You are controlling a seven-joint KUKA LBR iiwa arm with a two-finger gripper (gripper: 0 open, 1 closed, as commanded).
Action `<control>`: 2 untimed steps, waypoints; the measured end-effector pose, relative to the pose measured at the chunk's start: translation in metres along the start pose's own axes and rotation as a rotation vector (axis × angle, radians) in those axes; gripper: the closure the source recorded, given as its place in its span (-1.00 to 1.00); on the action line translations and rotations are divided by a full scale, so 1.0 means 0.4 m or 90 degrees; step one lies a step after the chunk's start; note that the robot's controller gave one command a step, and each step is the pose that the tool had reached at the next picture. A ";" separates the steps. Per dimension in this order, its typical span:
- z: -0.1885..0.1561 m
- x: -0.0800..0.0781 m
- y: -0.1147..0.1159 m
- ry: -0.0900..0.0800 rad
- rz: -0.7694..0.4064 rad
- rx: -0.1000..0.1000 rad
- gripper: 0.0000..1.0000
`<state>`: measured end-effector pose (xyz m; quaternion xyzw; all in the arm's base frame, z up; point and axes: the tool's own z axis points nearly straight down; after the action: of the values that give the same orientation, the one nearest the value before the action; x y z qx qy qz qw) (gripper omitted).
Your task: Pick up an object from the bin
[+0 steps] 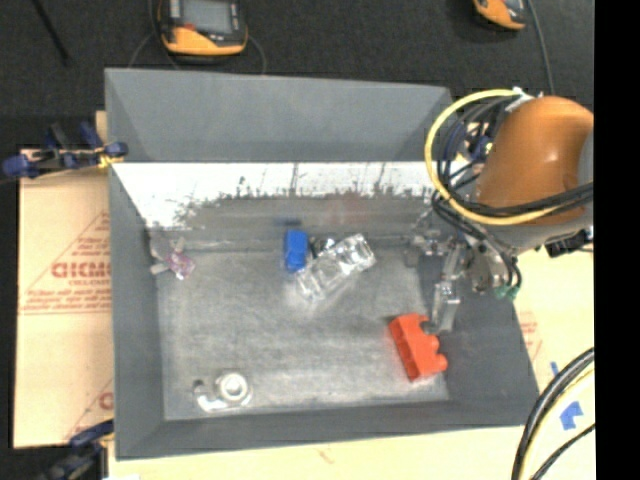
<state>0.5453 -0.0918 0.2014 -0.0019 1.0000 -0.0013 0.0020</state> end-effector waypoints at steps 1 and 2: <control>0.203 0.037 -0.064 0.004 -0.114 -0.002 -1.00; 0.320 0.037 -0.111 -0.003 -0.377 0.002 -1.00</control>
Offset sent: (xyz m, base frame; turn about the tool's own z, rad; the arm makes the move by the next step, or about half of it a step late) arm -0.0137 -0.0243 -0.0794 -0.1809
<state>0.5311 -0.1366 0.0733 -0.2936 0.9559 -0.0034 0.0040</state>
